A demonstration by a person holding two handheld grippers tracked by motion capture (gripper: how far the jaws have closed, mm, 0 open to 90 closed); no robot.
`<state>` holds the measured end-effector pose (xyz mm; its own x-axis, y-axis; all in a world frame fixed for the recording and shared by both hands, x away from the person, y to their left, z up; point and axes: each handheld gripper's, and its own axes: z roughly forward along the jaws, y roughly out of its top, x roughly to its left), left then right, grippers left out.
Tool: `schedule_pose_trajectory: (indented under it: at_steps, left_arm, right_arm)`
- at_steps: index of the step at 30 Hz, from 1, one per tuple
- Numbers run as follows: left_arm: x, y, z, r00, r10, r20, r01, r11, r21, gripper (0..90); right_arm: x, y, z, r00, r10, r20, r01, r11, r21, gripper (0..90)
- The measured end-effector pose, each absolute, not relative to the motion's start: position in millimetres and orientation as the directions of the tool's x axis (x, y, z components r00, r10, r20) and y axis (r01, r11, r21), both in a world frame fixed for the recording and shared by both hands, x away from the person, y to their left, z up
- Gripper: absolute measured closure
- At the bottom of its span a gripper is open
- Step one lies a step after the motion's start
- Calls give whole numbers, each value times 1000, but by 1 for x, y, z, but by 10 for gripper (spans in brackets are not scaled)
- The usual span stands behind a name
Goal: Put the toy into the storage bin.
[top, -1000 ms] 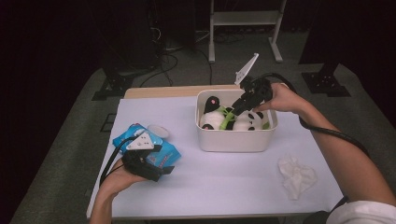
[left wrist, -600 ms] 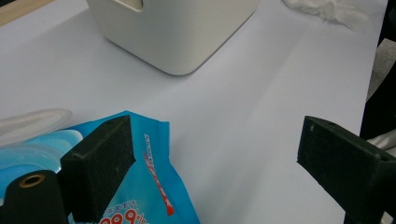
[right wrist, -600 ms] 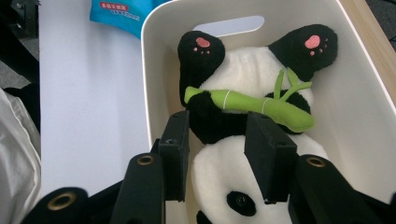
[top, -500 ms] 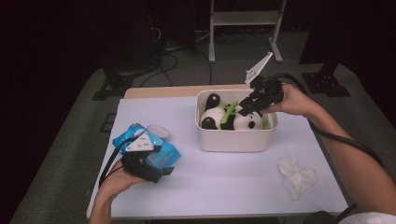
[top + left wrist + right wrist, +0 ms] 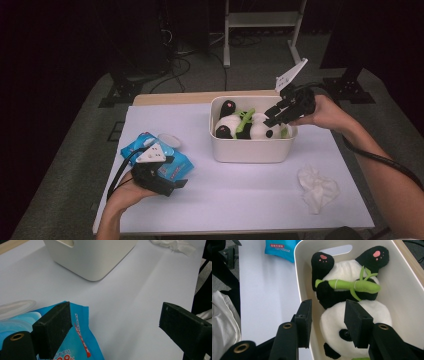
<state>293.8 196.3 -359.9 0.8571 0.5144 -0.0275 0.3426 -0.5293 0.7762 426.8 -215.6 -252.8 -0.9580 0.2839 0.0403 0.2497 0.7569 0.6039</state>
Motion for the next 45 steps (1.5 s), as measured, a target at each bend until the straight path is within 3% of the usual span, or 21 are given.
schedule_pose_trajectory:
  at_steps: [45]
  left_arm:
    - [295, 194, -364, 852, 522, -36, 358, -532, 767, 92]
  right_arm:
    - [379, -300, -300, -908, 398, 131, 371, 619, 692, 510]
